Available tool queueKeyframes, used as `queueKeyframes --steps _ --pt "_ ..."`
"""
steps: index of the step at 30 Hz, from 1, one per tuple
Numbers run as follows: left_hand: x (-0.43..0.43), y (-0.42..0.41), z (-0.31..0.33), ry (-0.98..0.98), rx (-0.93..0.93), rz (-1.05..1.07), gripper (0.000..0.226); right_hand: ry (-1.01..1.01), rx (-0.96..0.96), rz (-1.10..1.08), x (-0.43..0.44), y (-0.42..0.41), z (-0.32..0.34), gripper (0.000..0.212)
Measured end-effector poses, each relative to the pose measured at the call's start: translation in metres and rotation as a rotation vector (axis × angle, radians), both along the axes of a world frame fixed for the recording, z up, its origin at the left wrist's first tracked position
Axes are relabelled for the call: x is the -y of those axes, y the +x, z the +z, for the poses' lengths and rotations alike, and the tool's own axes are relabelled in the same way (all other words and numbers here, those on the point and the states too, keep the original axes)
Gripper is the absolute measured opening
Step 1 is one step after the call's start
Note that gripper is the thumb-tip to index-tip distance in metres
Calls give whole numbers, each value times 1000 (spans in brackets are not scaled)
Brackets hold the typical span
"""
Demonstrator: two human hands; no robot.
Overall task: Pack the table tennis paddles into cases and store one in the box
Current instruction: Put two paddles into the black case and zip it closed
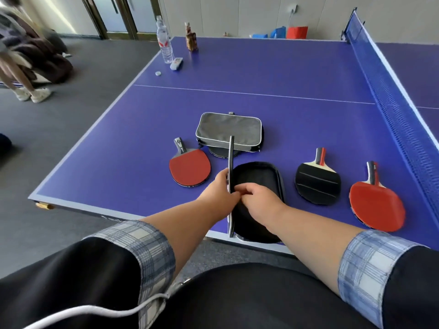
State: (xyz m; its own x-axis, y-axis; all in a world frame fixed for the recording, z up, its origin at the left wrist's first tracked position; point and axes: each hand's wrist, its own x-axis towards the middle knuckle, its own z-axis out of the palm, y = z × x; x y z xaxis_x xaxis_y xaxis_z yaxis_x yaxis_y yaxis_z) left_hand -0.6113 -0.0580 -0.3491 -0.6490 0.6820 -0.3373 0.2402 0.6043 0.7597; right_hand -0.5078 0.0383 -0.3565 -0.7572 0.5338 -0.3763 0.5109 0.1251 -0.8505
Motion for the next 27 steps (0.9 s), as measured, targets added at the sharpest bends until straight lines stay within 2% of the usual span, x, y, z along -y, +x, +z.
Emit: queueKeyframes --steps 4,8,14,17,20,24,27 --pt "33 -43 7 -114 -152 -74 91 -23 57 136 21 -44 5 27" --pt "56 -85 -4 -340 -255 -248 79 171 246 347 39 -82 -4 46" --pt "73 -129 -50 -490 -179 -423 74 246 463 451 53 -113 -46 62" --pt "75 -141 -73 -543 -235 -587 66 276 619 451 59 -115 -68 64" --pt "72 -152 -91 -585 -296 -725 59 237 682 426 64 -115 -77 66" --pt "59 -159 -94 -652 -398 -786 41 197 648 333 58 -108 -68 65" --pt "41 -161 -85 -602 -435 -775 45 242 604 197 40 -97 -52 64"
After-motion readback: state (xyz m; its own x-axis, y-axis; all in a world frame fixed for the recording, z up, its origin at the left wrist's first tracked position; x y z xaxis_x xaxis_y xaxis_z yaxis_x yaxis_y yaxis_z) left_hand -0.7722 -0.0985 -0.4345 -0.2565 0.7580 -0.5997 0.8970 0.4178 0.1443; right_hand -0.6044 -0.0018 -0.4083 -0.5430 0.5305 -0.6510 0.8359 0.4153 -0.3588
